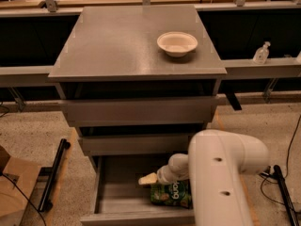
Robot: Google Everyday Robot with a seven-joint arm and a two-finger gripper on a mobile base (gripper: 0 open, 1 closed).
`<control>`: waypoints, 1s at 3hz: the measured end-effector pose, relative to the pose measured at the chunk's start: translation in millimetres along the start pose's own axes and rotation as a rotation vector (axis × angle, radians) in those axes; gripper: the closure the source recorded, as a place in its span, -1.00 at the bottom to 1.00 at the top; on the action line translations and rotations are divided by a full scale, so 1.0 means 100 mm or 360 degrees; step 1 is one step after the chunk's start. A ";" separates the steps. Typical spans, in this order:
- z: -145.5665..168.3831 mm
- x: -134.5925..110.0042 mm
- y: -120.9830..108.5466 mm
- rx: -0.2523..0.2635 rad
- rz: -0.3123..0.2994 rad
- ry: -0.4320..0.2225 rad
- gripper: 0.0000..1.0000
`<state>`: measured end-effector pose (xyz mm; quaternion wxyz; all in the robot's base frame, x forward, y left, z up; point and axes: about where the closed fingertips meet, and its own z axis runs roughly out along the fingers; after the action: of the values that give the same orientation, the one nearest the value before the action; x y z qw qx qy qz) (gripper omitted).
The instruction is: Pick green rice chip bag from bottom drawer and place on counter
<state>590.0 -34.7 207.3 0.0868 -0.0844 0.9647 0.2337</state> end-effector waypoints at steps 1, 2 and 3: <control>0.28 0.02 -0.20 0.0268 0.0003 0.0000 -1.00; 0.57 0.06 -0.33 0.0399 0.0063 0.0018 -1.00; 0.81 0.11 -0.42 0.0443 0.0150 0.0046 -1.00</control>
Offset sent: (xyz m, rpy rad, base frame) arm 0.0164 0.0021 -0.1052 -0.3250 0.0263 -0.1404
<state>598.1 -34.9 115.9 0.0727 -0.0295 0.9919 0.1003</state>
